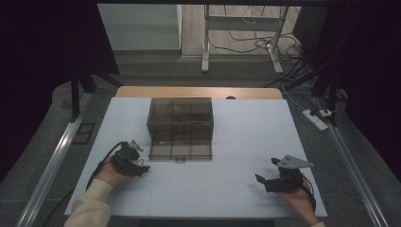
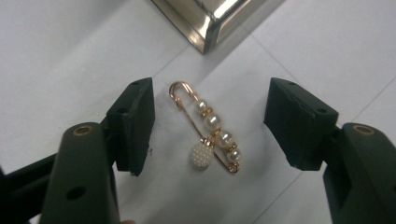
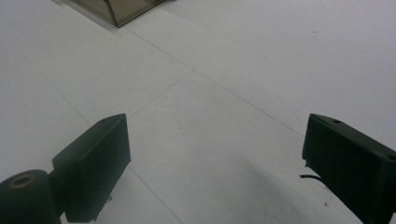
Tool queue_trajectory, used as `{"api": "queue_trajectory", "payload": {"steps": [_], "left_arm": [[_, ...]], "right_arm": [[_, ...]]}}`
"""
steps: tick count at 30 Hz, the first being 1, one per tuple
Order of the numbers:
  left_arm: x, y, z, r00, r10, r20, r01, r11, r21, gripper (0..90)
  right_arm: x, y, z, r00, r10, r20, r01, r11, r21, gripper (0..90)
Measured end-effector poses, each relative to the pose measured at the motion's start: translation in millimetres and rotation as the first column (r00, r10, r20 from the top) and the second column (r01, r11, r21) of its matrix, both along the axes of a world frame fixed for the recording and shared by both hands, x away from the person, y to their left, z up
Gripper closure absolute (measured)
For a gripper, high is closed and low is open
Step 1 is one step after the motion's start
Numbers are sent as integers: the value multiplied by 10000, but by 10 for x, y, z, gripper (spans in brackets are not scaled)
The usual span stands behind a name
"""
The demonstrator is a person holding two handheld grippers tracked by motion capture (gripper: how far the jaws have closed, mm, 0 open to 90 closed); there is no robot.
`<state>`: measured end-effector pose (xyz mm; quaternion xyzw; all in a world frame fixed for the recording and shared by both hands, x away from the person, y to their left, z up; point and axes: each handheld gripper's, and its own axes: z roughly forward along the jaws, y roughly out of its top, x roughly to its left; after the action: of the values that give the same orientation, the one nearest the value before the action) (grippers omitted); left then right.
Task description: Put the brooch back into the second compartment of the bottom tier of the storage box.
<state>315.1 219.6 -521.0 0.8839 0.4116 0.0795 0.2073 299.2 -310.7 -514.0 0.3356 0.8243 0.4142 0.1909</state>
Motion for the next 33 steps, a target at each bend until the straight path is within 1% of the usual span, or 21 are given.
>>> {"api": "queue_trajectory", "payload": {"steps": [3, 7, 11, 13, 15, 17, 19, 21, 28, 33], "left_arm": [[13, -9, -22, 9999, 22, -100, -21, 10000, 64, 357], [16, 15, -28, 9999, 73, -117, -74, 9999, -116, 371], [18, 40, -27, 9998, 177, -78, -179, 9997, -169, 422], [15, 53, -23, 9998, 167, -62, -168, 9996, -215, 470], [8, 51, -16, 10000, 85, -47, -86, 9998, -190, 554], [-4, 34, -8, 9999, -125, -44, 125, 9998, -152, 641], [-6, 21, -1, 9998, -199, -74, 198, 9998, -96, 736], [-7, 18, 0, 9996, -263, -66, 262, 9996, -65, 812], [-3, 35, -2, 9995, -300, -68, 299, 9994, -183, 822], [-1, 53, -9, 9997, -230, -23, 229, 9992, -337, 822]], "right_arm": [[-3, 1, 1, 10000, 6, 46, -6, 10000, 9, 74], [-3, -1, 1, 10000, -15, 36, 15, 10000, 7, 74], [-2, 3, 1, 10000, -4, 25, 4, 10000, 4, 74], [-3, 2, 1, 10000, -2, 40, 2, 10000, 8, 74], [-4, 3, 2, 10000, -1, 44, 1, 10000, 28, 74], [-4, 4, 1, 10000, 4, 43, -4, 10000, 22, 74], [-3, 8, -1, 10000, 13, -5, -13, 10000, 7, 74], [-4, 9, 0, 10000, 29, 1, -29, 10000, -5, 74], [-3, 0, 1, 10000, 8, 30, -8, 10000, -15, 74], [-3, -1, 1, 10000, -5, 26, 5, 10000, -22, 74]]}}
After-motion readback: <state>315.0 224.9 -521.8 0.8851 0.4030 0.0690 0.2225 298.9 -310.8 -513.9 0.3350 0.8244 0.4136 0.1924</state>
